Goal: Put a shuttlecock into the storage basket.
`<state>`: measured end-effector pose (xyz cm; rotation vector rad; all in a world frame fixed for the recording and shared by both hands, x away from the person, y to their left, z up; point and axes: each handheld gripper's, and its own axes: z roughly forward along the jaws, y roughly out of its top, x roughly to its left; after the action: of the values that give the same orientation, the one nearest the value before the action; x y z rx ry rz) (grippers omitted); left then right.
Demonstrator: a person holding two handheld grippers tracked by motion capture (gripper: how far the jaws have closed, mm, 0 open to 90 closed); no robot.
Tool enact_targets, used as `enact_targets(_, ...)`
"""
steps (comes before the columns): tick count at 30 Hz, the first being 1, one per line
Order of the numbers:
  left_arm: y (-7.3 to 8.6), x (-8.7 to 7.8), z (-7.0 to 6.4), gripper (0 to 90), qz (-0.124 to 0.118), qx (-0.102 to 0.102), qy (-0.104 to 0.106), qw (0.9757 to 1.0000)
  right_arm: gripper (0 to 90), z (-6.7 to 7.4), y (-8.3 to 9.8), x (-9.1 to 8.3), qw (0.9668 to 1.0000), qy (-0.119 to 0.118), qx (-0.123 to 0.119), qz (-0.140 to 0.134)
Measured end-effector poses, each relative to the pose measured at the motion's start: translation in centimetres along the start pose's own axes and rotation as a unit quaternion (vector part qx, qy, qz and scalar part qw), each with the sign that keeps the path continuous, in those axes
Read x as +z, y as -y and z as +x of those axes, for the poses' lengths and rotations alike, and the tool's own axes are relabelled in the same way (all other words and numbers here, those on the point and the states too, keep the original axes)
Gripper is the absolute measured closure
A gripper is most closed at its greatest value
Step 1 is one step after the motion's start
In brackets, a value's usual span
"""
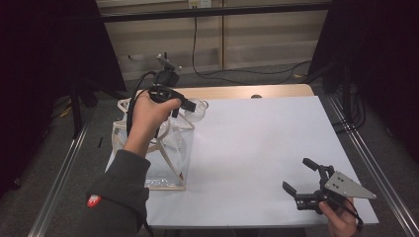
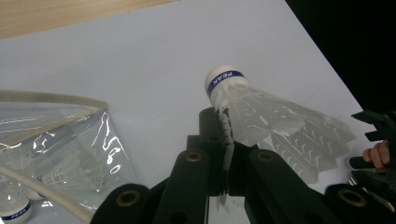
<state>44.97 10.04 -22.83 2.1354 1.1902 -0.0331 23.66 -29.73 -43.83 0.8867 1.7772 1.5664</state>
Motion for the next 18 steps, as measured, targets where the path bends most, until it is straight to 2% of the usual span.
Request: enact_targets(18,0.1,-1.1,0.6,89.4,-0.003,-0.002,-0.008,1.0000,0.8,0.0,0.0,0.0,1.0000,0.000,0.000,-0.002)
